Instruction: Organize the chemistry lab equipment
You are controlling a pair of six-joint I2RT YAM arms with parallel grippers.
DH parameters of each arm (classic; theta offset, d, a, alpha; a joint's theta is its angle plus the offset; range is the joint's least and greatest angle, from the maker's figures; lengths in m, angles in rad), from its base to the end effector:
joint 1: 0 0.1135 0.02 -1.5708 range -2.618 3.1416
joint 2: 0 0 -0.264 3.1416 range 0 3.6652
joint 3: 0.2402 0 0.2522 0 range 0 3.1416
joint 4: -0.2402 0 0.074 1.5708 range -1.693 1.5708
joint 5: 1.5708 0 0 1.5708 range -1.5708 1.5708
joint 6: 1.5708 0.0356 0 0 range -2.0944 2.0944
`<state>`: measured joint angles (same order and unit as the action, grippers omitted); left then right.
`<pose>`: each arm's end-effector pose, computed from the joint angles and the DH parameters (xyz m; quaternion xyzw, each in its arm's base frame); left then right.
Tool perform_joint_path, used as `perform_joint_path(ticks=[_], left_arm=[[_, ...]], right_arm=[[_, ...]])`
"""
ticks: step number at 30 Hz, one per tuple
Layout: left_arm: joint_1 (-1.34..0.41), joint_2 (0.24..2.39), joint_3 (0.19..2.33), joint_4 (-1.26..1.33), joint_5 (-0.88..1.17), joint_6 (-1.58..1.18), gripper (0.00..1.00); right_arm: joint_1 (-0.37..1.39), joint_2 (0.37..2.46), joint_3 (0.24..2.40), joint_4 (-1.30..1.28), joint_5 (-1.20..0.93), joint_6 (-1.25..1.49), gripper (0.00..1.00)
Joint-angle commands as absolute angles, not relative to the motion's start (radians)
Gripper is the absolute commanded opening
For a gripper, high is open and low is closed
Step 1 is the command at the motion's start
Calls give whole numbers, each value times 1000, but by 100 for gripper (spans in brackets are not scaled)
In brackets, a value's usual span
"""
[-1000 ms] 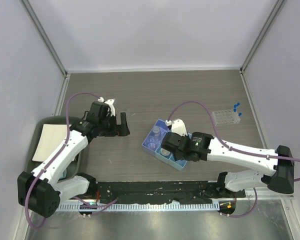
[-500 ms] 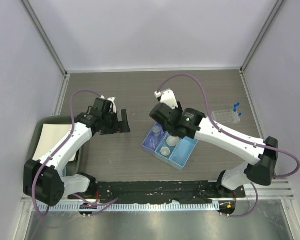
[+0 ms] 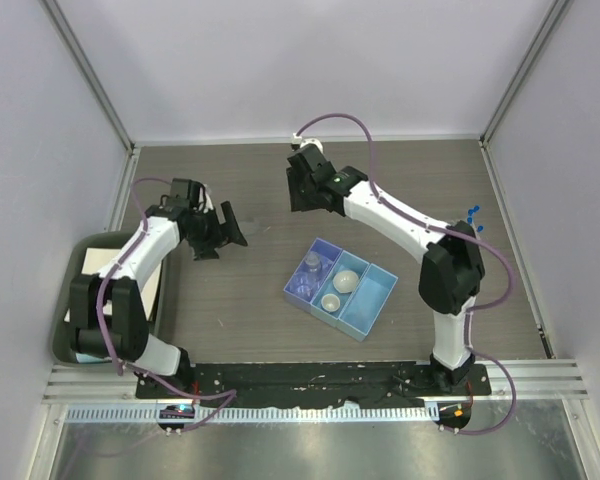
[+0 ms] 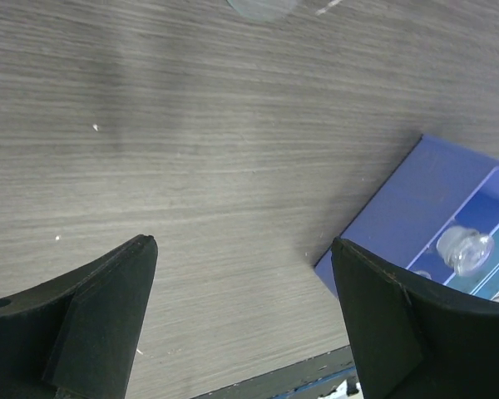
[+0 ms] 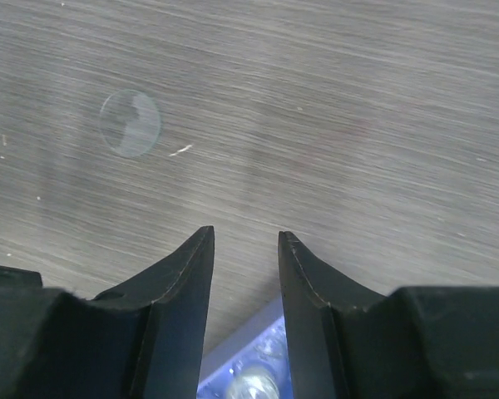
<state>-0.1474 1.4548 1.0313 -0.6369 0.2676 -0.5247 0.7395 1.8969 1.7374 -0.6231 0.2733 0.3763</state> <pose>0.2858 -0.0520 0.2352 -0.1468 0.9483 -0.2044 0.1936 0.3262 0.2845 0.3076 -0.1138 0.9091 0.0947 0.3893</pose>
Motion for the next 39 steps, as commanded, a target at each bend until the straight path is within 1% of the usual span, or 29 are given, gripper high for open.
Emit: perform_joint_path(ticks=[1,2,6,9,10,12,13,14,16,17,19,22,27,29,30,31,33,34,36,37,38,39], left_arm=[[-95,1531,1091,-582,377,-549,88],[-88,1548,1092,-572,393,-558,86],[-66,1603,1094,-493,442,-630,81],[-63,1658,1120,-460,451,-653,75],[-63,1686,1127,-454,448,-657,74],[-61,1713,1147,-446,445,-663,69],[-60,1736,1153,-440,436,-666,68],[-57,1747,1163,-436,428,-667,64],[-55,1769,1173,-425,420,-675,61],[-52,1788,1183,-422,408,-678,57],[-46,1812,1190,-413,399,-687,55],[-38,1842,1200,-405,371,-693,49],[-20,1876,1204,-383,341,-698,45],[-12,1885,1210,-377,344,-701,44],[-11,1893,1212,-371,347,-701,47],[-11,1894,1212,-370,347,-703,55],[-8,1898,1213,-365,345,-707,66],[-8,1899,1212,-364,347,-710,80],[-6,1898,1209,-357,350,-718,87],[-8,1893,1207,-356,350,-719,96],[-6,1890,1207,-354,350,-719,100],[-6,1888,1207,-357,350,-719,100]], right_arm=[[719,1977,1839,-499,69,419,43],[716,2015,1853,-492,49,425,45],[710,2084,1897,-453,-56,456,47],[698,2140,1931,-433,-133,482,52],[695,2154,1954,-430,-153,486,56],[689,2184,1973,-425,-181,500,57],[689,2189,1973,-411,-199,509,57],[687,2195,1971,-402,-204,517,58],[686,2207,1962,-371,-219,529,58],[684,2213,1960,-364,-221,535,58],[680,2235,1960,-344,-247,552,58],[672,2253,1945,-313,-259,568,58],[666,2296,1948,-276,-293,587,59],[664,2315,1956,-275,-302,589,63],[663,2319,1956,-273,-302,588,64],[663,2322,1957,-273,-304,588,66],[657,2332,1954,-273,-308,587,70],[657,2336,1954,-272,-313,588,71],[655,2351,1957,-275,-327,592,75],[655,2358,1959,-273,-331,595,75],[655,2361,1960,-270,-337,598,75],[655,2370,1960,-262,-342,603,76]])
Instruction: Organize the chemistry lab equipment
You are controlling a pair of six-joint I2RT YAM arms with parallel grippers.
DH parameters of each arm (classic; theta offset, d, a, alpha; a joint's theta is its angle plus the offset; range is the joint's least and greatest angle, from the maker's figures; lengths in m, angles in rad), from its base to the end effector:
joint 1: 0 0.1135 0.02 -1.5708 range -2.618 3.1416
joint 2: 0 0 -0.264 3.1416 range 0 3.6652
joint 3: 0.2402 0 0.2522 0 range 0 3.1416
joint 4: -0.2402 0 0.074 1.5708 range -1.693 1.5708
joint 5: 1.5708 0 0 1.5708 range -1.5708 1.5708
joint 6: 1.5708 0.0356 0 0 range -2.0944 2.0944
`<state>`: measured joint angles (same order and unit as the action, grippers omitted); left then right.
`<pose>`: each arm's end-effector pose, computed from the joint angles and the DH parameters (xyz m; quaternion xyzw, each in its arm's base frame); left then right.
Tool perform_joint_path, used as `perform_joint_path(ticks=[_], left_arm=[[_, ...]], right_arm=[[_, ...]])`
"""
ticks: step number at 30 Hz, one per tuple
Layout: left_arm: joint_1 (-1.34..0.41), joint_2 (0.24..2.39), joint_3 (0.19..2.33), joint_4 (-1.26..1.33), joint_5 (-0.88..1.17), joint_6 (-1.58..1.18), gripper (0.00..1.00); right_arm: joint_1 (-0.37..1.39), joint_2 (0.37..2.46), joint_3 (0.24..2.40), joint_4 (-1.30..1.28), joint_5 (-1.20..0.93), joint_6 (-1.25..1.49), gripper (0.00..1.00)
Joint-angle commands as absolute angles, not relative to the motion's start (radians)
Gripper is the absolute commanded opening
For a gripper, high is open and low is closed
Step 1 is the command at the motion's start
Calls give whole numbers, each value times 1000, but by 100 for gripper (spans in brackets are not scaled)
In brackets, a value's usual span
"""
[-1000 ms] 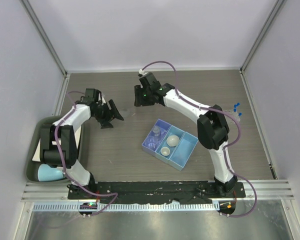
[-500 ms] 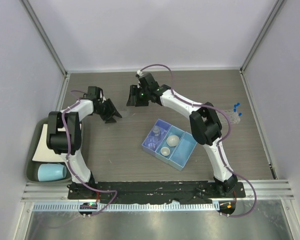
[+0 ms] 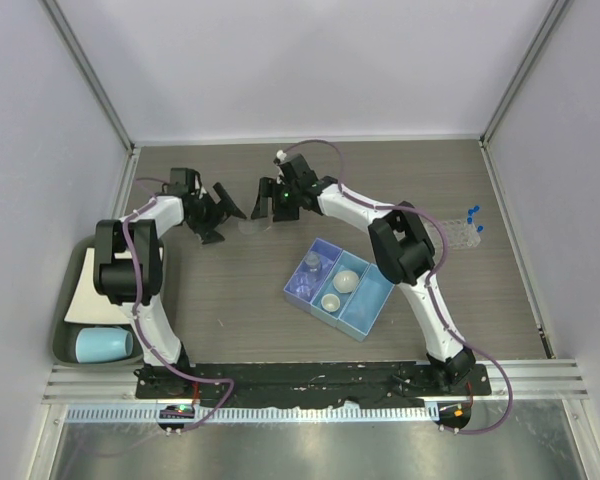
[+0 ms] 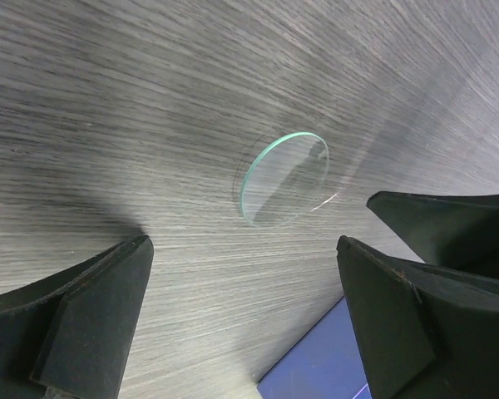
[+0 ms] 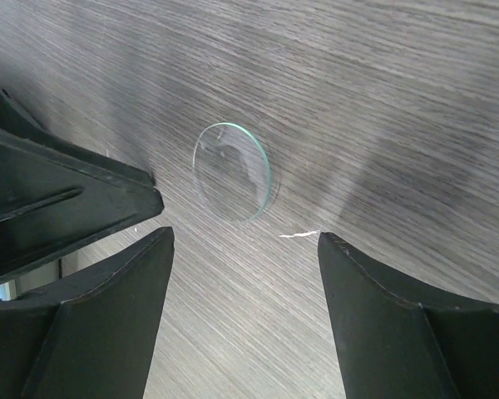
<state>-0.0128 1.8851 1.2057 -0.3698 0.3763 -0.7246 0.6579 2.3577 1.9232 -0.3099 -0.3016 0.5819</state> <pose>0.3831 -0.0180 0.1645 -0.2855 0.9065 -0.2599 0.1711 0.4160 0.3348 0.1780 -0.0947 0.9025 0.3426 0.2432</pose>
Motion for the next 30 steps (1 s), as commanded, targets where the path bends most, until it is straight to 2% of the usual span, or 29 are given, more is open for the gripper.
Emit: perform_joint_path(ticks=[1,9,16,23,30], left_arm=[[-6,1885,1206,-359,345,-719,100],[-5,1875,1198,-367,336,-712,100],[-5,1876,1190,-371,327,-704,100],[-5,1875,1200,-399,305,-692,100],[-5,1884,1221,-440,273,-684,100]], right_arm=[[655,2373,1960,-259,-351,612,76],[655,2390,1951,-264,-335,621,77],[655,2391,2000,-402,-169,534,77],[667,2450,2166,-607,-5,416,78],[690,2493,2210,-644,95,376,78]])
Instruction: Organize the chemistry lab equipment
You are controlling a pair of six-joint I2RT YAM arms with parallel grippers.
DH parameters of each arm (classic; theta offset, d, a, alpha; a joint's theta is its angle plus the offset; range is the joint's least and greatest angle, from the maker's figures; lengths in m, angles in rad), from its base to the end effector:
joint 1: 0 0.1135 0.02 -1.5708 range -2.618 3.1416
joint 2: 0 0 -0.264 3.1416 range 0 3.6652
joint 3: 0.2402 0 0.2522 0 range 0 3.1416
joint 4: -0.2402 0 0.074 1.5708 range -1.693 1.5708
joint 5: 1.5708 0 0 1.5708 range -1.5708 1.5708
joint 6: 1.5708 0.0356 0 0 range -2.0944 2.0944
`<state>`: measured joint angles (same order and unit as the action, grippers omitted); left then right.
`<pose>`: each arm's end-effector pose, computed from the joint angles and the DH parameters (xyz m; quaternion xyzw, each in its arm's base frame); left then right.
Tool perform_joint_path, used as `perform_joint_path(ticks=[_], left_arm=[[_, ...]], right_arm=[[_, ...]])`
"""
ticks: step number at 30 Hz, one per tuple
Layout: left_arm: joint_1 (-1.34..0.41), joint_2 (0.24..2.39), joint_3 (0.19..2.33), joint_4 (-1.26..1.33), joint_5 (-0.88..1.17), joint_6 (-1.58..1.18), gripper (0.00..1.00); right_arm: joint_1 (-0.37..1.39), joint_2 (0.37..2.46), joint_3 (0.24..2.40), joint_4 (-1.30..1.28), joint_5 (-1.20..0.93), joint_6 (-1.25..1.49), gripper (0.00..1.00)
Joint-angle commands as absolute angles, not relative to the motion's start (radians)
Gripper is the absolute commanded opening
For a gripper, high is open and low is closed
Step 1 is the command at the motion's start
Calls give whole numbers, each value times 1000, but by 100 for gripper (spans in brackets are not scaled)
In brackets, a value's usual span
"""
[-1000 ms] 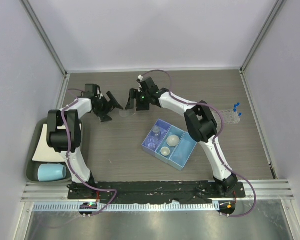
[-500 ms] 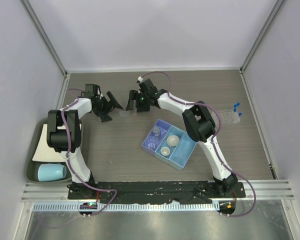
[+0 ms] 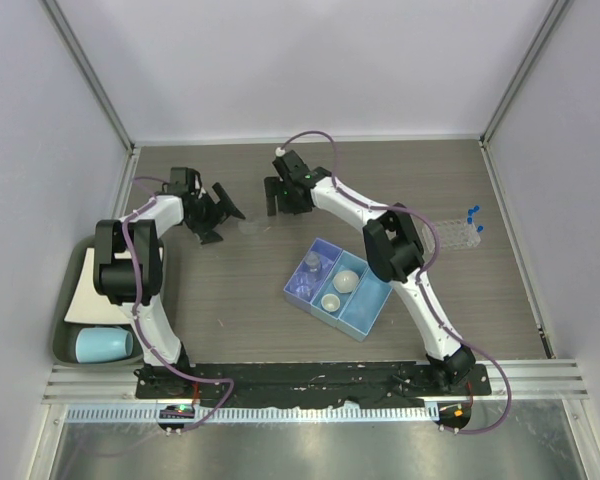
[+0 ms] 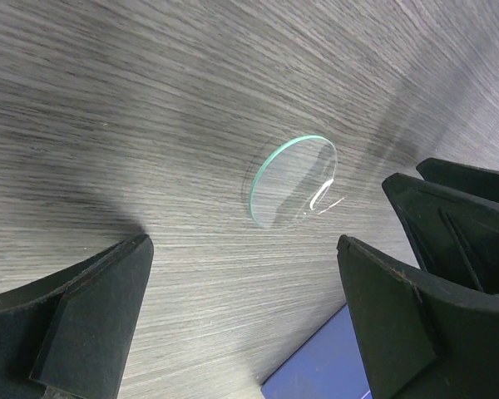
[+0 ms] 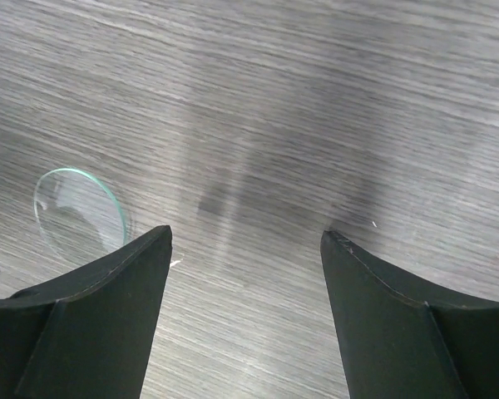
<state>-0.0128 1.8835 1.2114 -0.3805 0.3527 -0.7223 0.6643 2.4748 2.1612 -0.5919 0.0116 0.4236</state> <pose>0.3833 -0.0172 0.1658 -0.2884 0.9080 -0.2489 0.1745 0.4306 0.3367 0.1721 -0.1116 0.9386 0.1643 0.2823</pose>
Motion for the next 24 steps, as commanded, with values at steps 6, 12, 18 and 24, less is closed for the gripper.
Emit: perform_joint_path(ticks=[6,12,18,24], left_arm=[[-3,1887,1221,-440,278,-687,100],[-5,1882,1218,-440,282,-681,100],[-5,1875,1212,-442,284,-676,100],[-5,1878,1212,-440,291,-675,100]], right_arm=[[710,2525,2232,-623,37,402,78],[713,2523,2201,-551,-107,465,78],[712,2522,2165,-508,-162,511,44],[712,2523,2134,-480,-176,531,1]])
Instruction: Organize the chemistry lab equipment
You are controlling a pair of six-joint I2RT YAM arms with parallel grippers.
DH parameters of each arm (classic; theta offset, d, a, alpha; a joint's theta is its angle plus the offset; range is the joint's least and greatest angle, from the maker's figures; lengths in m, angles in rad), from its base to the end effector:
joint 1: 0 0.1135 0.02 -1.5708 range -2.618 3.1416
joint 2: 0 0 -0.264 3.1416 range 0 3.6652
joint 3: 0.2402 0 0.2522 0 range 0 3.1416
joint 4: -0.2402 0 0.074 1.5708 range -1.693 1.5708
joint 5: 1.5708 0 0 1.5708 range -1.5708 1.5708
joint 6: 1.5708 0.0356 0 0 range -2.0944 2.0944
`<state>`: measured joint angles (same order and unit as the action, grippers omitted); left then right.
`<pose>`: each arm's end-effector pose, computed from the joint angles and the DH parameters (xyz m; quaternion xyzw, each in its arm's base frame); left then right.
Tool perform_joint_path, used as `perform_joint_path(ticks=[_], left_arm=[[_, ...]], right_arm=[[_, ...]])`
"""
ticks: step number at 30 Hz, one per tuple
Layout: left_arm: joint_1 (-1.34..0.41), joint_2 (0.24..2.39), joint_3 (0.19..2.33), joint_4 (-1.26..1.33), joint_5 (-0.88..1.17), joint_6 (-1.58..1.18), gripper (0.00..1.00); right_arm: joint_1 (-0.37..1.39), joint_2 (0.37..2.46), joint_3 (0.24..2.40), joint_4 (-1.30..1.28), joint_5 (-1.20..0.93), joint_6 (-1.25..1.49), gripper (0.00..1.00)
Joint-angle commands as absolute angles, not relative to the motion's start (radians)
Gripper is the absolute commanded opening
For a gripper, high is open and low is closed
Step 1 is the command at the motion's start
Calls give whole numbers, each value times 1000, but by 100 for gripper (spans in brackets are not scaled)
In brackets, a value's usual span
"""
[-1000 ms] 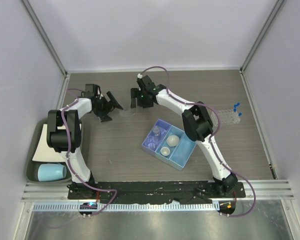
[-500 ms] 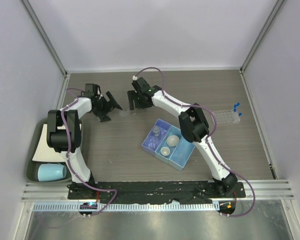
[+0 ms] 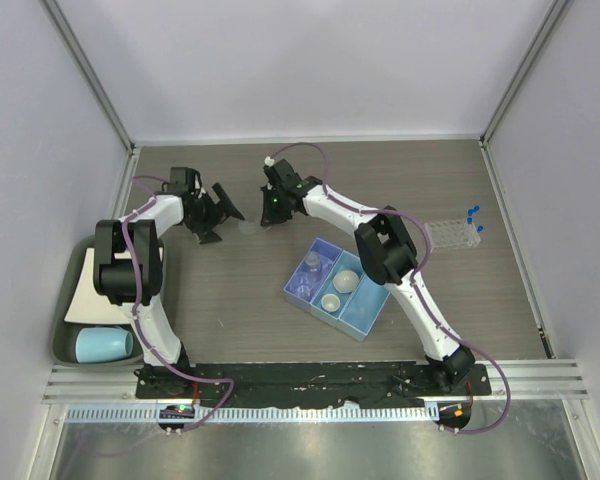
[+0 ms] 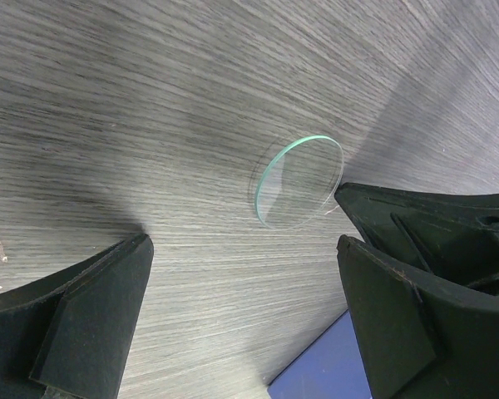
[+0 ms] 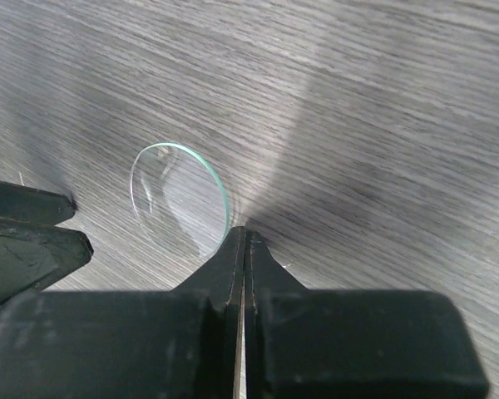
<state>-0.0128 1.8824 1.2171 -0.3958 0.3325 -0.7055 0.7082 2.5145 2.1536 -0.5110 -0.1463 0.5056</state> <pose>0.3830 -0.0165 0.1668 -0.2847 0.9119 -0.2373 0.1765 0.4177 0.3646 0.1544 -0.1197 0.9297 0.2511 0.2413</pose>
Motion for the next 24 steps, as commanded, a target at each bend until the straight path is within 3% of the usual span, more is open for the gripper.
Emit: perform_joint_path(ticks=[1,10,13,24], left_arm=[[-5,1882,1210,-439,293,-676,100],[-5,1917,1203,-399,318,-696,96],[-5,1936,1197,-379,330,-710,90],[-3,1993,1147,-247,367,-778,55]], right_arm=[[712,2525,2132,-479,-176,534,1],[712,2519,2112,-443,-184,546,1],[710,2514,2108,-442,-184,546,1],[696,2490,2065,-419,-195,545,1]])
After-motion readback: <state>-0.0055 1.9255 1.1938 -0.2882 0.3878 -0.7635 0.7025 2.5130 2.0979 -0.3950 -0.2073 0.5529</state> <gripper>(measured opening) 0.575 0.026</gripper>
